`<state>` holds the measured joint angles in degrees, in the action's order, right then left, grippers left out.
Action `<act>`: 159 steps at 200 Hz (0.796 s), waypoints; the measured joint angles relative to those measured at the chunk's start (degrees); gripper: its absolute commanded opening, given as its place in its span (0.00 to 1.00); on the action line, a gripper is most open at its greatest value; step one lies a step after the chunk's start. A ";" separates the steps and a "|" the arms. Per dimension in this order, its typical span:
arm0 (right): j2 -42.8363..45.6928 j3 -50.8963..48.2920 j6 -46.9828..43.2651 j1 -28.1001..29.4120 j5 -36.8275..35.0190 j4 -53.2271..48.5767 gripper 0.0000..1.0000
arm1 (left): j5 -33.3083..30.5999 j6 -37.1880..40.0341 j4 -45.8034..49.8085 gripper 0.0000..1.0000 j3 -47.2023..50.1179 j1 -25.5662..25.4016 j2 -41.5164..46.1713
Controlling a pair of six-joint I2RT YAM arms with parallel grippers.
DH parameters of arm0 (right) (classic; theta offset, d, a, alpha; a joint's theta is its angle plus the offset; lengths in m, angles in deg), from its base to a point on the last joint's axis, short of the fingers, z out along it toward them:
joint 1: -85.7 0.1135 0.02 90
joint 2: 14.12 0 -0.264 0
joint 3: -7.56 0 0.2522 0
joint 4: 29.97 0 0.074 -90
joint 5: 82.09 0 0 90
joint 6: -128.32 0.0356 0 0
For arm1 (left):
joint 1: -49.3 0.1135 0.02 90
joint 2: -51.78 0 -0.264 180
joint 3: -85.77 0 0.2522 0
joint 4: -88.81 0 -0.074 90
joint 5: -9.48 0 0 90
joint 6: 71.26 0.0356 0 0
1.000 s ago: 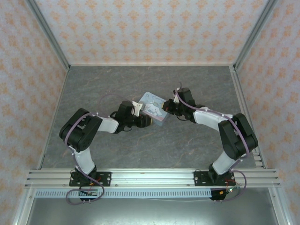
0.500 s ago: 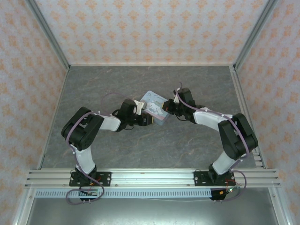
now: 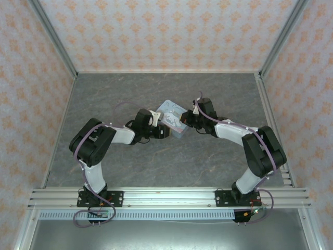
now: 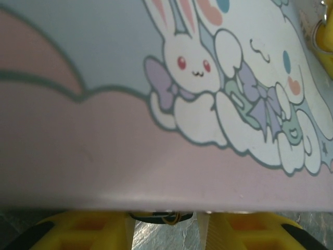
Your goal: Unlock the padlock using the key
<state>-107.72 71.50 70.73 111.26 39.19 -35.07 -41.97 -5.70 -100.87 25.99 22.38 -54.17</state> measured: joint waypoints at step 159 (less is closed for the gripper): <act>-0.11 -0.15 1.01 0.22 0.00 0.61 0.00 | -0.48 -11.65 -3.19 0.33 -1.64 -0.04 -2.43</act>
<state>-107.83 71.34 71.73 111.48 39.19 -34.45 -42.45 -17.35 -104.06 24.35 22.34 -56.60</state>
